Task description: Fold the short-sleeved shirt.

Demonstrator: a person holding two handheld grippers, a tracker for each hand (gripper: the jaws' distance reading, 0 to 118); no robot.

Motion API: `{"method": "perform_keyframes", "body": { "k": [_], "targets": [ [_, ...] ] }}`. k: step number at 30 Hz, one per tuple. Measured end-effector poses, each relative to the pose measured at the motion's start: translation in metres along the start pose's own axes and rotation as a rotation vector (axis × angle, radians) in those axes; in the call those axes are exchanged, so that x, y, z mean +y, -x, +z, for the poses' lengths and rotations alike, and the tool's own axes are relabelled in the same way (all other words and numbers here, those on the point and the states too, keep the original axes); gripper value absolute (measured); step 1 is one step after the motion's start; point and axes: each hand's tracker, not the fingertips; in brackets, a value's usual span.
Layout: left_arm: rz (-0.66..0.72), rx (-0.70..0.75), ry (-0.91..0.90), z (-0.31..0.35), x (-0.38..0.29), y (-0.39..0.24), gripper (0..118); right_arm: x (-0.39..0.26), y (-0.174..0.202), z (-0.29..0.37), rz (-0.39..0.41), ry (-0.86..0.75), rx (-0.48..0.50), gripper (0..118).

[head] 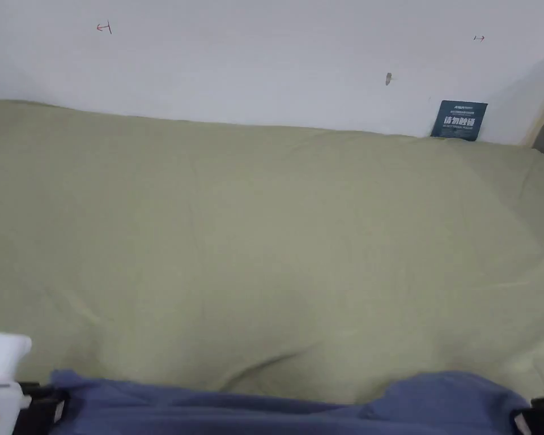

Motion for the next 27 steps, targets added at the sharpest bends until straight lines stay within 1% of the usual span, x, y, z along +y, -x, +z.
{"method": "perform_keyframes", "body": {
  "k": [3, 4, 8, 9, 10, 11, 12, 13, 14, 15, 16, 17, 19, 21, 23, 25, 26, 27],
  "targets": [
    [0.025, 0.002, 0.075, -0.012, -0.02, 0.003, 6, -0.015, 0.001, -0.017, 0.009, 0.06, -0.05, 2],
    [0.05, 0.002, 0.101, -0.015, -0.025, 0.004, 6, -0.018, -0.001, -0.021, -0.006, 0.072, -0.061, 2],
    [0.075, -0.011, 0.139, -0.029, -0.038, 0.007, 6, -0.024, -0.007, -0.032, -0.023, 0.08, -0.062, 2],
    [0.073, -0.011, 0.144, -0.034, -0.041, 0.01, 9, -0.022, -0.007, -0.035, -0.021, 0.094, -0.07, 2],
    [0.082, -0.014, 0.144, -0.037, -0.041, 0.011, 16, -0.021, -0.01, -0.037, -0.044, 0.099, -0.067, 3],
    [0.088, -0.012, 0.146, -0.038, -0.041, 0.011, 35, -0.02, -0.011, -0.037, -0.059, 0.093, -0.051, 6],
    [0.087, -0.006, 0.144, -0.037, -0.041, 0.011, 51, -0.019, -0.011, -0.034, -0.06, 0.093, -0.037, 16],
    [0.089, -0.007, 0.142, -0.032, -0.041, 0.011, 68, -0.019, -0.01, -0.027, -0.066, 0.077, -0.031, 31],
    [0.1, -0.021, 0.124, -0.026, -0.04, 0.013, 71, -0.018, -0.012, -0.019, -0.069, 0.035, -0.011, 41],
    [0.115, -0.056, 0.105, -0.017, -0.037, 0.015, 71, -0.017, -0.012, -0.008, -0.066, 0.004, 0.007, 41],
    [0.14, -0.078, 0.076, -0.005, -0.033, 0.016, 72, -0.014, -0.009, 0.007, -0.068, -0.032, 0.008, 66],
    [0.171, -0.079, 0.049, 0.008, -0.028, 0.014, 72, -0.011, -0.004, 0.02, -0.069, -0.071, -0.001, 71],
    [0.098, 0.002, -0.005, 0.033, -0.008, -0.005, 72, -0.003, 0.02, 0.047, -0.036, -0.163, -0.028, 71],
    [0.053, 0.074, -0.089, 0.047, 0.012, -0.035, 72, 0.006, 0.045, 0.053, -0.003, -0.24, -0.051, 71],
    [0.032, 0.057, -0.151, 0.048, 0.027, -0.064, 72, 0.011, 0.075, 0.047, 0.03, -0.29, -0.037, 71],
    [0.062, 0.057, -0.187, 0.041, 0.031, -0.096, 72, 0.011, 0.102, 0.035, 0.036, -0.323, -0.043, 71],
    [0.071, 0.053, -0.195, 0.039, 0.03, -0.107, 69, 0.01, 0.109, 0.028, 0.039, -0.348, -0.064, 71],
    [0.087, 0.051, -0.214, 0.037, 0.027, -0.121, 60, 0.005, 0.119, 0.023, 0.04, -0.365, -0.073, 70]
  ]
}}
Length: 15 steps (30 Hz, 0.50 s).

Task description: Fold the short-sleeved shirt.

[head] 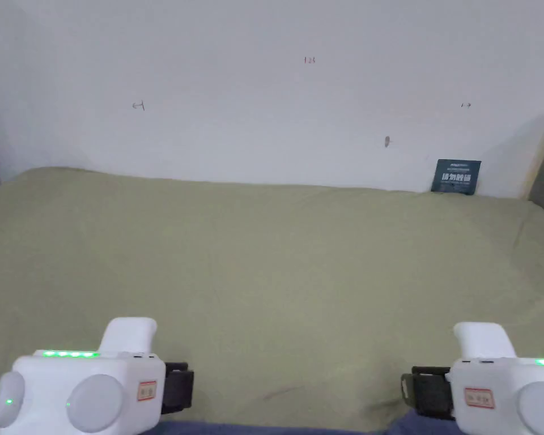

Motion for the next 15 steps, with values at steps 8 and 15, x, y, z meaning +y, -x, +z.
{"method": "perform_keyframes", "body": {
  "k": [8, 15],
  "targets": [
    [-0.01, 0.021, -0.092, 0.01, -0.073, -0.075, 0, -0.063, 0.067, 0.0, 0.051, -0.059, -0.042, 1],
    [-0.036, 0.011, -0.07, 0.009, -0.109, -0.099, 0, -0.103, 0.076, -0.004, 0.048, -0.045, -0.043, 1]
  ]
}}
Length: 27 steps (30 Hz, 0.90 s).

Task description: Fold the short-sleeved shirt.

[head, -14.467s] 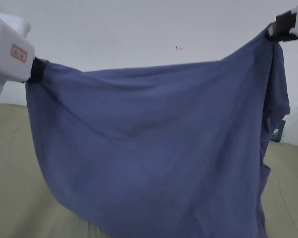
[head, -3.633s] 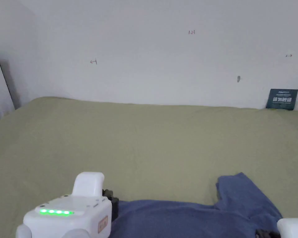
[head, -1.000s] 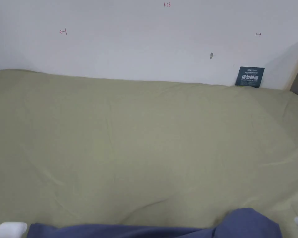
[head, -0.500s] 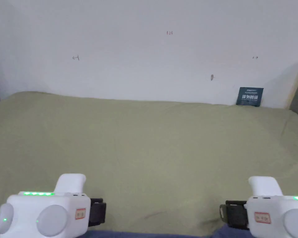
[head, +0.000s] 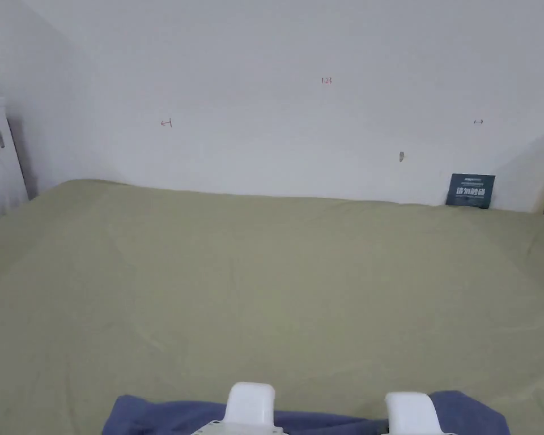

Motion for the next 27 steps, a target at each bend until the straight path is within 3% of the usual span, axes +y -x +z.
{"method": "perform_keyframes", "body": {
  "k": [4, 6, 11, 12, 13, 14, 15, 16, 22, 27],
  "targets": [
    [0.021, -0.01, 0.017, -0.005, 0.011, 0.007, 0, 0.0, -0.004, 0.0, -0.012, 0.014, 0.01, 1],
    [0.028, -0.087, 0.022, -0.003, 0.027, 0.024, 0, 0.004, -0.007, 0.002, -0.016, 0.015, 0.014, 1],
    [0.342, -0.388, 0.063, -0.003, 0.07, 0.156, 4, 0.013, -0.023, 0.009, -0.023, 0.014, 0.022, 1],
    [0.359, -0.423, 0.083, -0.005, 0.07, 0.187, 19, 0.015, -0.027, 0.008, -0.034, 0.014, 0.028, 1],
    [0.362, -0.489, 0.117, -0.011, 0.069, 0.216, 50, 0.017, -0.031, 0.007, -0.046, 0.021, 0.037, 1],
    [0.356, -0.531, 0.152, -0.015, 0.066, 0.238, 94, 0.019, -0.034, 0.006, -0.055, 0.024, 0.042, 1],
    [0.383, -0.564, 0.17, -0.021, 0.06, 0.258, 111, 0.021, -0.037, 0.005, -0.064, 0.028, 0.046, 1],
    [0.416, -0.587, 0.18, -0.026, 0.053, 0.279, 116, 0.022, -0.039, 0.005, -0.074, 0.032, 0.052, 1],
    [0.661, -0.592, 0.24, -0.052, 0.003, 0.318, 116, 0.03, -0.044, 0.007, -0.093, 0.04, 0.072, 1],
    [0.569, -0.541, 0.33, -0.089, -0.013, 0.308, 116, 0.036, -0.044, 0.008, -0.093, 0.044, 0.099, 1]
  ]
}}
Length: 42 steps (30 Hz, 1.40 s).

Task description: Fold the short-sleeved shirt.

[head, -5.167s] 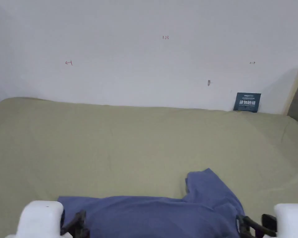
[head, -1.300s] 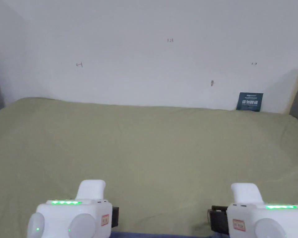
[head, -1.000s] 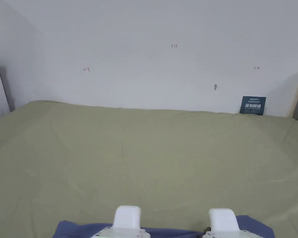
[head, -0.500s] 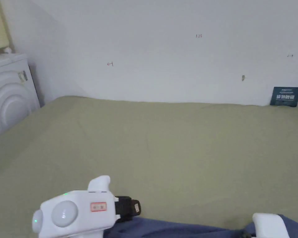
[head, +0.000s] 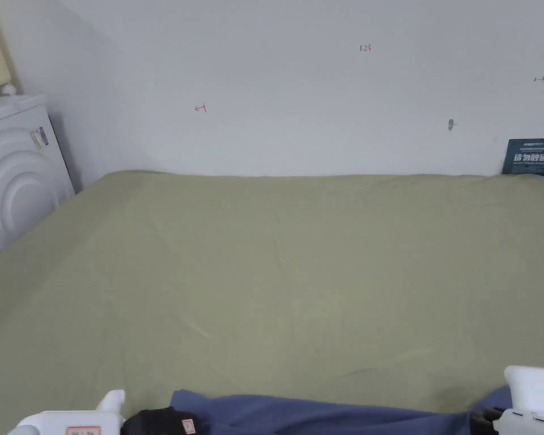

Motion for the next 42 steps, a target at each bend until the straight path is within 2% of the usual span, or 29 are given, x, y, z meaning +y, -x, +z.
{"method": "perform_keyframes", "body": {
  "k": [3, 6, 7, 9, 12, 15, 17, 19, 23, 28, 35, 37, 39, 40, 41, 42],
  "targets": [
    [0.024, -0.01, -0.051, -0.004, 0.0, 0.001, 117, -0.001, 0.001, 0.0, -0.007, 0.0, 0.013, 1],
    [0.108, -0.014, -0.095, 0.005, -0.001, 0.002, 115, -0.003, 0.001, -0.002, -0.017, 0.011, 0.025, 1],
    [0.107, 0.024, -0.12, 0.009, -0.001, 0.001, 105, -0.004, 0.001, -0.003, -0.017, 0.013, 0.022, 1],
    [0.047, 0.151, -0.126, 0.008, 0.0, -0.004, 5, -0.007, 0.002, -0.004, -0.021, 0.018, 0.022, 1],
    [0.077, 0.08, -0.112, 0.004, -0.006, -0.014, 5, -0.01, 0.001, -0.003, -0.033, 0.03, 0.048, 1],
    [-0.001, 0.129, -0.149, 0.007, -0.007, -0.033, 5, -0.013, -0.001, 0.001, -0.035, 0.028, 0.053, 1],
    [-0.027, 0.104, -0.174, 0.01, -0.006, -0.048, 5, -0.013, -0.005, 0.004, -0.042, 0.024, 0.052, 1],
    [-0.144, 0.068, -0.202, 0.017, -0.006, -0.079, 5, -0.013, -0.011, 0.007, -0.062, 0.021, 0.047, 1],
    [-0.413, 0.093, -0.15, 0.013, -0.017, -0.155, 5, -0.011, -0.02, 0.012, -0.087, 0.01, 0.036, 1],
    [-0.535, 0.037, -0.016, -0.042, -0.035, -0.22, 5, -0.008, -0.028, 0.022, -0.115, -0.016, 0.04, 1],
    [-0.52, 0.068, 0.126, -0.149, -0.055, -0.245, 5, -0.013, -0.044, 0.033, -0.142, -0.038, 0.01, 2],
    [-0.565, 0.067, 0.196, -0.172, -0.064, -0.248, 5, -0.014, -0.049, 0.031, -0.148, -0.035, -0.016, 3],
    [-0.564, 0.076, 0.248, -0.188, -0.07, -0.246, 14, -0.015, -0.054, 0.029, -0.158, -0.027, -0.018, 4],
    [-0.539, 0.084, 0.247, -0.192, -0.073, -0.246, 26, -0.015, -0.056, 0.029, -0.164, -0.03, -0.02, 4],
    [-0.526, 0.082, 0.246, -0.195, -0.074, -0.244, 54, -0.015, -0.057, 0.029, -0.17, -0.034, -0.02, 4],
    [-0.504, 0.078, 0.232, -0.196, -0.074, -0.242, 77, -0.015, -0.057, 0.029, -0.172, -0.036, -0.019, 4]
  ]
}}
